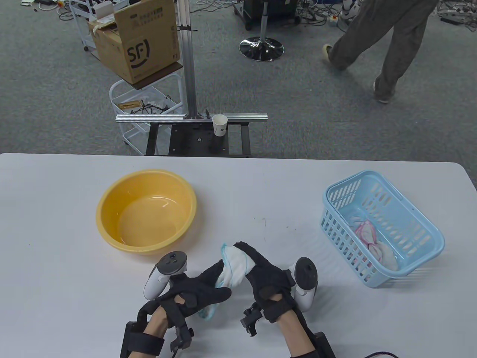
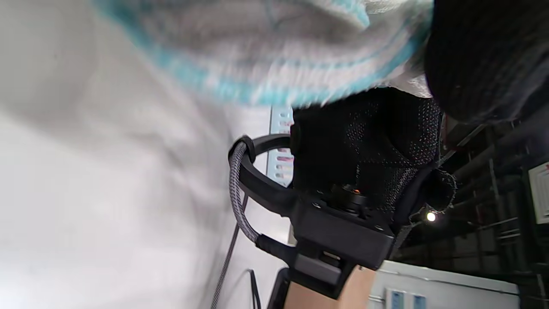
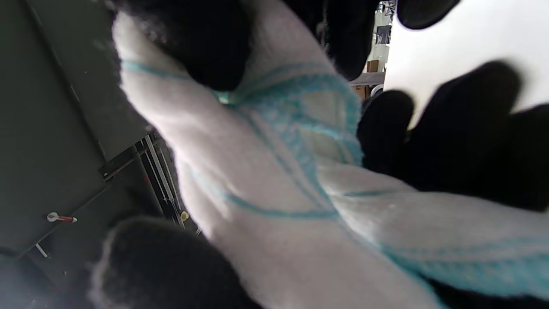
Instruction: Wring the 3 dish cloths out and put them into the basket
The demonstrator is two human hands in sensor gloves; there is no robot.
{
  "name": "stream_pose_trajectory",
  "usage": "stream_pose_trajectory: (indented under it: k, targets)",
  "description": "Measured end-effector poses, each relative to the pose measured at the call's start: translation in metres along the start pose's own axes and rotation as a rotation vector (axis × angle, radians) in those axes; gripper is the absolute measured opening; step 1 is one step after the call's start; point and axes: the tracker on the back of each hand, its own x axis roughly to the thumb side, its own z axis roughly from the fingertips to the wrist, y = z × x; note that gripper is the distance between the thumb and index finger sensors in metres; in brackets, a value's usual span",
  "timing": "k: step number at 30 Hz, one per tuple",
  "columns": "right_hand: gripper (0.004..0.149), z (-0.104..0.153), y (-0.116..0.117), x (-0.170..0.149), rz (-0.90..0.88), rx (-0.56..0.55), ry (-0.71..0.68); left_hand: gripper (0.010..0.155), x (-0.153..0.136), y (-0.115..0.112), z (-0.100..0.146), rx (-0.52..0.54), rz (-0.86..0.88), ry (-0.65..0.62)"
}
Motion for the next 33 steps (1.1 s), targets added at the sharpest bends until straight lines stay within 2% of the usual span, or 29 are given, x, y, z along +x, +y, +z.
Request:
stream_pose_trajectory:
  k: [4, 7, 9, 12, 17, 19, 27, 33]
  targets:
    - [0.050, 0.000, -0.003, -0.001, 0.029, -0.018, -0.006, 0.097, -0.004, -0.001, -0.007, -0.038, 0.090, -0.021]
    - [0.050, 0.000, -0.005, -0.001, 0.101, -0.041, -0.014, 0.072, -0.002, -0.001, -0.008, -0.010, 0.081, -0.020]
    - [0.050, 0.001, -0.005, 0.001, 0.160, -0.056, -0.036, 0.063, -0.001, -0.001, -0.008, 0.000, 0.054, 0.002]
    - [0.051, 0.002, -0.005, 0.005, 0.314, -0.058, -0.077, 0.057, 0.003, 0.002, -0.004, 0.089, -0.067, 0.056]
    - [0.060, 0.002, 0.001, 0.011, 0.586, 0.008, -0.131, 0.055, 0.011, 0.007, 0.004, 0.292, -0.396, 0.158]
    - [0.061, 0.002, 0.005, 0.012, 0.619, 0.052, -0.122, 0.056, 0.014, 0.007, 0.005, 0.334, -0.494, 0.170]
    - [0.047, -0.001, 0.004, 0.003, 0.561, 0.167, 0.029, 0.058, 0.023, 0.006, 0.013, 0.511, -0.760, 0.146]
    - [0.057, -0.002, -0.013, -0.005, 0.352, 0.212, 0.161, 0.060, 0.027, 0.005, 0.016, 0.579, -0.818, 0.099]
